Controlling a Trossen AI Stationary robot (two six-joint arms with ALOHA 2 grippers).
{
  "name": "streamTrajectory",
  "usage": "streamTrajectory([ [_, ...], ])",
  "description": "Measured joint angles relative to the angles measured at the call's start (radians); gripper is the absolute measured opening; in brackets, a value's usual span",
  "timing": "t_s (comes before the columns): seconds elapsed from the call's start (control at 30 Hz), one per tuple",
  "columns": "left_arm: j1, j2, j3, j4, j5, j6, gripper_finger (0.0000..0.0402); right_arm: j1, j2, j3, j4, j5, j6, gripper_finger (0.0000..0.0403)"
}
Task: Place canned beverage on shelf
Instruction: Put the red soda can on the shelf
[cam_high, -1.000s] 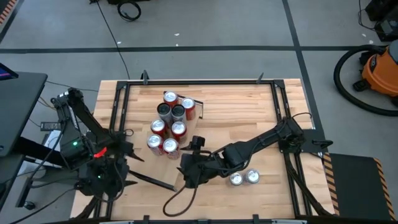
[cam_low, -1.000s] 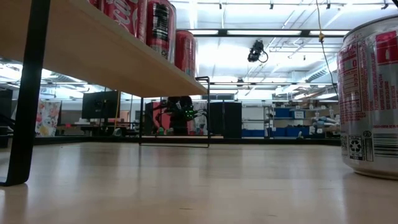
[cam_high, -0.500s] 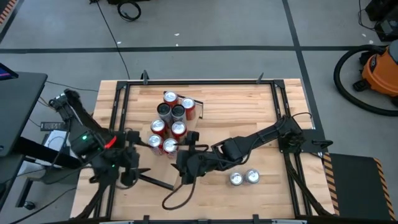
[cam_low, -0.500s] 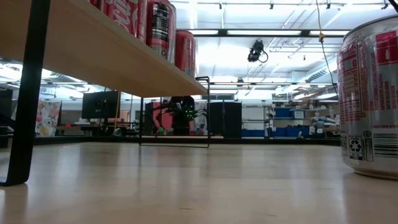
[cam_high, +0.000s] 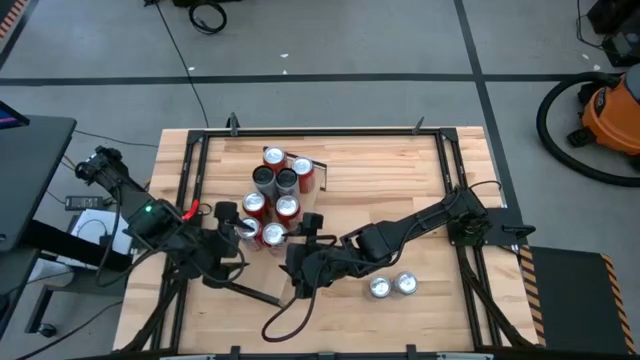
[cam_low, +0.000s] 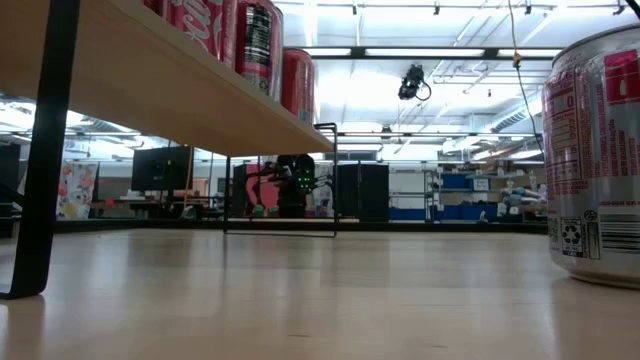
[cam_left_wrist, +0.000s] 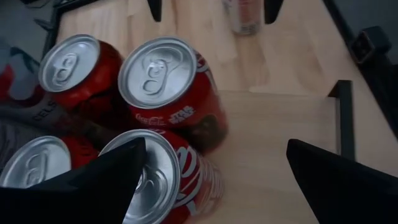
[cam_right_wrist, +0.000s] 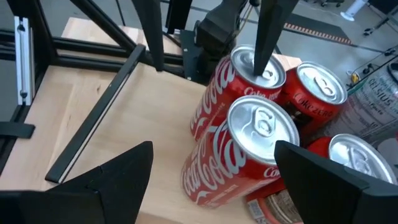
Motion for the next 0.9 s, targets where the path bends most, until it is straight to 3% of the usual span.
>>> streamTrajectory([
  [0.9,-0.112,-0.036,0.002,-0.045,0.088,0.067,0.0400,0.007,0.000,-0.001,0.000,-0.001,0.013,0.0346],
])
